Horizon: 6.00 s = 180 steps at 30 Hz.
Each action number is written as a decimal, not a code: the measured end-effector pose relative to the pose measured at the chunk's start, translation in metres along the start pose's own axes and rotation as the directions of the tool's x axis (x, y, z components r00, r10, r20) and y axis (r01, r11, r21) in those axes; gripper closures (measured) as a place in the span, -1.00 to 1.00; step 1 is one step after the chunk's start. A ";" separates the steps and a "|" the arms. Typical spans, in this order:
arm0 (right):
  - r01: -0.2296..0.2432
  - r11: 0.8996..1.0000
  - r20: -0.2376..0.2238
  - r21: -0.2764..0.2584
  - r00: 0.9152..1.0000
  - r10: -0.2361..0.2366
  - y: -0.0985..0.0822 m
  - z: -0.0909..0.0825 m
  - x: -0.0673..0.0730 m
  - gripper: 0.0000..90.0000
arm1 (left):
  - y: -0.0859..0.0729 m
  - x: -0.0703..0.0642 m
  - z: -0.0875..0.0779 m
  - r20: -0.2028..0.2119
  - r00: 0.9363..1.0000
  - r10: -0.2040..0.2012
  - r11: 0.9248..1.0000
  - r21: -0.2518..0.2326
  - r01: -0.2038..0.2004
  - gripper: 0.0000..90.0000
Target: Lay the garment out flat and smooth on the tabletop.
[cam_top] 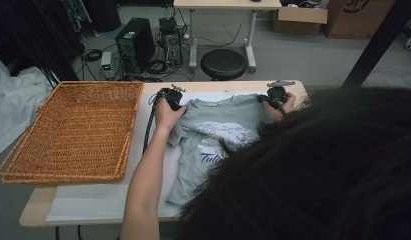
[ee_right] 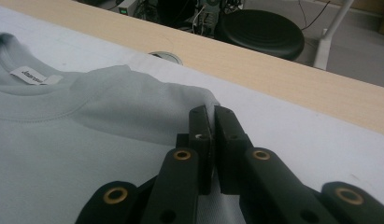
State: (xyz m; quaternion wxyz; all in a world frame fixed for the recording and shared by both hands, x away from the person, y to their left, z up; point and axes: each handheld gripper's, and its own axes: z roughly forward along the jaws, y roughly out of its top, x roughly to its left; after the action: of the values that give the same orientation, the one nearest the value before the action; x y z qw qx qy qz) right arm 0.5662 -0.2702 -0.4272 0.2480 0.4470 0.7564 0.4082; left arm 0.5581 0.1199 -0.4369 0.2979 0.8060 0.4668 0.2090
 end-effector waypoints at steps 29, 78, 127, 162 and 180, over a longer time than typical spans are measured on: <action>-0.032 0.998 0.121 -0.056 0.992 0.039 -0.005 -0.006 -0.016 0.71 | 0.022 0.011 -0.001 -0.088 0.993 -0.085 0.913 -0.406 0.042 0.63; -0.061 0.980 0.021 -0.191 0.998 0.066 -0.071 -0.147 0.016 0.47 | -0.093 -0.027 -0.064 -0.246 0.905 -0.346 0.933 -0.193 0.304 0.70; -0.077 0.997 0.109 -0.020 0.991 0.078 -0.107 -0.137 0.020 0.39 | -0.133 -0.118 -0.150 -0.106 0.989 -0.105 0.978 -0.190 0.084 0.05; -0.059 0.992 -0.112 -0.108 0.993 0.047 -0.131 -0.209 0.080 0.29 | -0.180 -0.129 -0.193 0.071 0.973 -0.221 0.959 -0.167 0.230 -0.01; -0.283 0.953 0.049 -0.109 0.956 0.289 -0.089 -0.148 -0.011 0.35 | -0.141 -0.111 -0.162 0.085 0.985 -0.153 0.920 -0.351 0.173 -0.39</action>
State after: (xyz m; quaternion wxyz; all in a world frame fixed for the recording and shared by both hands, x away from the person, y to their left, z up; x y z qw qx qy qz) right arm 0.4196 -0.3627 -0.4211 0.2326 0.5516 0.6539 0.4627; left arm 0.3171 0.1228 -0.4197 0.4684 0.7023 0.4783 0.2422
